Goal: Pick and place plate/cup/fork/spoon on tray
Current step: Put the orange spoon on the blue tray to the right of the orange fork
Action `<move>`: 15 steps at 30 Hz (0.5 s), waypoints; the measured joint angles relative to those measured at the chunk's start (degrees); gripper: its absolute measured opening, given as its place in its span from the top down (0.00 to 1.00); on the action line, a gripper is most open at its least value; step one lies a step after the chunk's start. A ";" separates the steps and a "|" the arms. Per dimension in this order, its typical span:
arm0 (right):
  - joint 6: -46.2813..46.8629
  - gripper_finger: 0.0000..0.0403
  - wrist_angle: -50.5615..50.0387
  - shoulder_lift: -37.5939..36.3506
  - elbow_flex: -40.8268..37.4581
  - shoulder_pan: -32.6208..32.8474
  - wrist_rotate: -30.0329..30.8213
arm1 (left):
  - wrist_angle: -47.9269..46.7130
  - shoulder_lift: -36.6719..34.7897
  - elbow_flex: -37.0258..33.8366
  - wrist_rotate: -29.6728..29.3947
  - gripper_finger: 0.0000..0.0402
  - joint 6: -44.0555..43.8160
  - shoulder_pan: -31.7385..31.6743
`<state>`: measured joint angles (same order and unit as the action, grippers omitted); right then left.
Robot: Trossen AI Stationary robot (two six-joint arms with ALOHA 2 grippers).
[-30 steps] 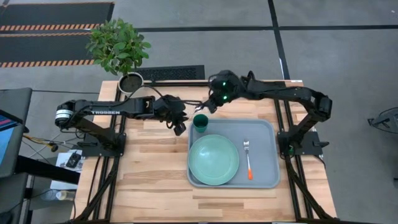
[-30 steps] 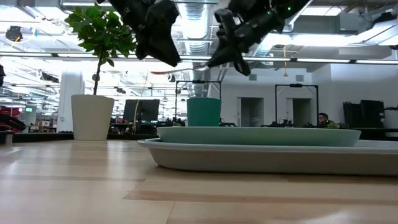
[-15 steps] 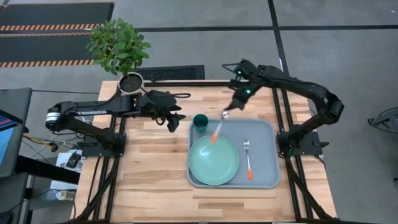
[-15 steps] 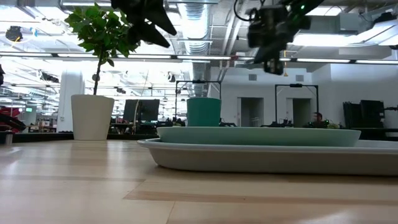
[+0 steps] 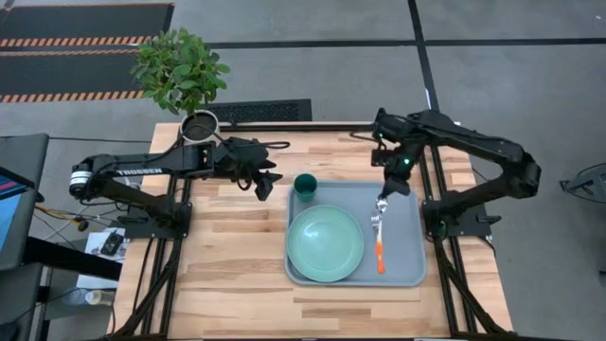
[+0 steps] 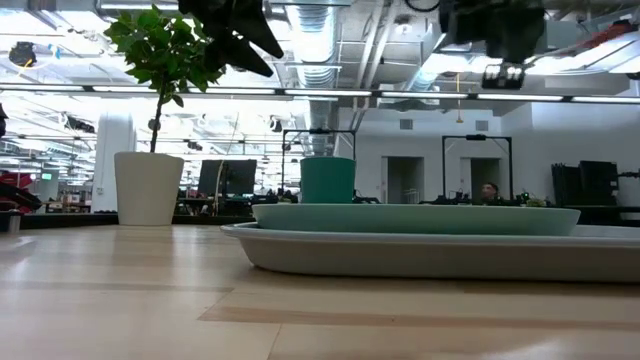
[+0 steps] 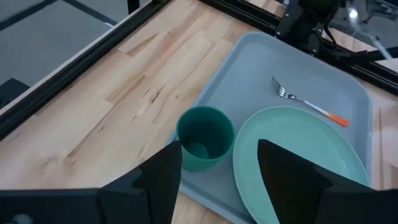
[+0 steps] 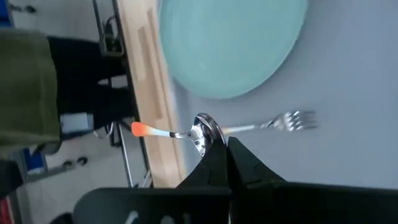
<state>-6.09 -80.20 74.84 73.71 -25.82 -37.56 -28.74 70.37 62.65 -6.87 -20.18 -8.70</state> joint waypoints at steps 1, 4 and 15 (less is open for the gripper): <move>-0.01 1.00 -0.77 -0.45 0.00 0.83 0.05 | 0.00 0.00 0.00 0.00 0.51 0.00 0.10; -0.06 1.00 -1.03 -2.23 -1.45 2.87 -0.04 | 0.00 0.02 0.00 0.00 0.51 0.00 0.12; 1.97 0.99 1.83 -14.04 -18.67 -0.61 -0.17 | -0.03 0.02 0.00 -1.24 0.51 0.00 0.12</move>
<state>-4.12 -78.37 60.79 55.04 -26.43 -37.74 -28.77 70.39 62.65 -8.12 -20.18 -8.58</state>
